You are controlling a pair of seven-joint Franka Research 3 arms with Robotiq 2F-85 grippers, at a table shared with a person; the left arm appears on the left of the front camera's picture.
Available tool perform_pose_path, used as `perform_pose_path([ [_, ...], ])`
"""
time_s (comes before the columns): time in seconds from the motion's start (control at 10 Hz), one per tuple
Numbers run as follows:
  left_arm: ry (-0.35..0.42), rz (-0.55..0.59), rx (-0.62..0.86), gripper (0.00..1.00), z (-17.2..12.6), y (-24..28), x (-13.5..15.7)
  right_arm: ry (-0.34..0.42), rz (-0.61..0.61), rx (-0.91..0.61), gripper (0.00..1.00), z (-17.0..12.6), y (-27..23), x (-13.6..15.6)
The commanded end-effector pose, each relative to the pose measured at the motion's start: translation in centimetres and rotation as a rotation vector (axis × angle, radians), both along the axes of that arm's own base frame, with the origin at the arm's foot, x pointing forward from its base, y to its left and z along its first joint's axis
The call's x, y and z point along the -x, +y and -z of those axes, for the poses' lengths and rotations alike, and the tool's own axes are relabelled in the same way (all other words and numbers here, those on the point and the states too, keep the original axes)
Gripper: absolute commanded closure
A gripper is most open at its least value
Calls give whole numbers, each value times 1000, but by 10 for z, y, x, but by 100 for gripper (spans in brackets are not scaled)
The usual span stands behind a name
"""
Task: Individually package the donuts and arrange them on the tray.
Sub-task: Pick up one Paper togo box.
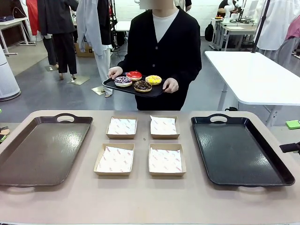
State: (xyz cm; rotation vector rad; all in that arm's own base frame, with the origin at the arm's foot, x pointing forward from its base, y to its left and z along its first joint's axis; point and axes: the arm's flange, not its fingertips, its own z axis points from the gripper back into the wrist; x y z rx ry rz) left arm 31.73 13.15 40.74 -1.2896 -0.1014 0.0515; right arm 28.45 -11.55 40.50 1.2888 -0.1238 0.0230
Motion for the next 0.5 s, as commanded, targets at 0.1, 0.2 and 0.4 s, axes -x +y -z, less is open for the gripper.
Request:
perform_pose_path([
  [0.1, -4, -6, 12, 0, 0, -1, -1, 5, 9, 3, 0, 2, 0, 0],
  [0.2, -4, -6, 12, 0, 0, -1, -1, 5, 9, 3, 0, 2, 0, 0],
  [0.4, -4, -6, 12, 0, 0, -1, -1, 5, 9, 3, 0, 2, 0, 0],
])
